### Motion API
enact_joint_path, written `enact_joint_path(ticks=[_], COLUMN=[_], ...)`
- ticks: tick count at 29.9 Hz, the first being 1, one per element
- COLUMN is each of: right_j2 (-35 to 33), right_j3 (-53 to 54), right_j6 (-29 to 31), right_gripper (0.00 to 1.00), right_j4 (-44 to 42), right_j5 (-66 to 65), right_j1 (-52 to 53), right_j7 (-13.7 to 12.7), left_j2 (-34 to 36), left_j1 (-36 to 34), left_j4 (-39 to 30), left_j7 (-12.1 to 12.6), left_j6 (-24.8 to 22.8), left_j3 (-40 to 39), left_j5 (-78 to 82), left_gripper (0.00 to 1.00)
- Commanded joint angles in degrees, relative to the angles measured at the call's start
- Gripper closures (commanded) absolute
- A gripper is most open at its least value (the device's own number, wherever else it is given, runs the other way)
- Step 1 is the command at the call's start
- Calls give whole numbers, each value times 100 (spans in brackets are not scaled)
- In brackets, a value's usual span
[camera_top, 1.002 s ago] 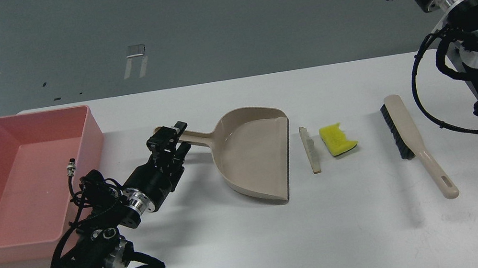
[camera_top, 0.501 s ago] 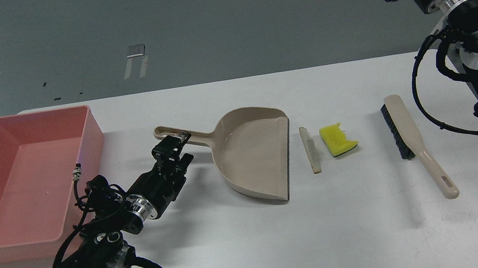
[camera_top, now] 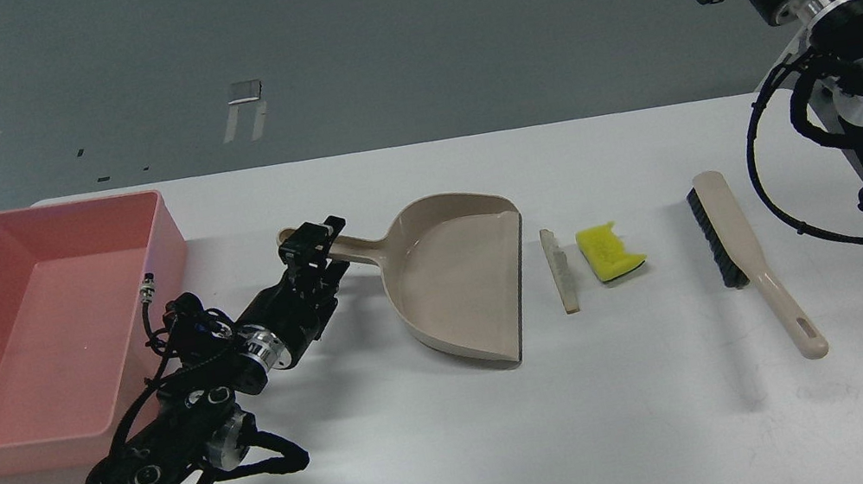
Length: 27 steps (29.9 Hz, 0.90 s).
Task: Sweep and dump garbage into bin
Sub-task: 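Grasp the dustpan handle with the left gripper and lift slightly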
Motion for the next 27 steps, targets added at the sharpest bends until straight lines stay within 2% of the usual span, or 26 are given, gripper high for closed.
enact_joint_path(ticks=[1,4,6,7,8,11,27], right_j2=[8,8,8,8,-9,-9,-53], right_j3=[0,0,-9,-9,-9,-9,-27], right_j6=[0,0,0,0,0,0,0], right_gripper=[0,0,0,0,0,0,0], right_j4=[-1,-1,-1,-1,-1,-1,25], right_j5=[0,0,0,0,0,0,0], right_j1=[-25,-34,-34,-34,-42,-69,-78], right_j7=[0,0,0,0,0,0,0], left_j2=[-49,-67,-67,-67,-67,-58,-67], left_j1=[-78,-139,-157,-174,-183,-192,-289], left_j4=[184,325,352,352,352,352,563], left_j7=[-54,-81,-186,-273,-370,-476,-476], left_j6=[-5,-14,4,4,4,4,-84], left_j3=[8,8,8,-1,8,8,17], left_j5=[-4,-13,-13,-13,-13,-13,-13], left_gripper=[31,31,32,39,51,57,55])
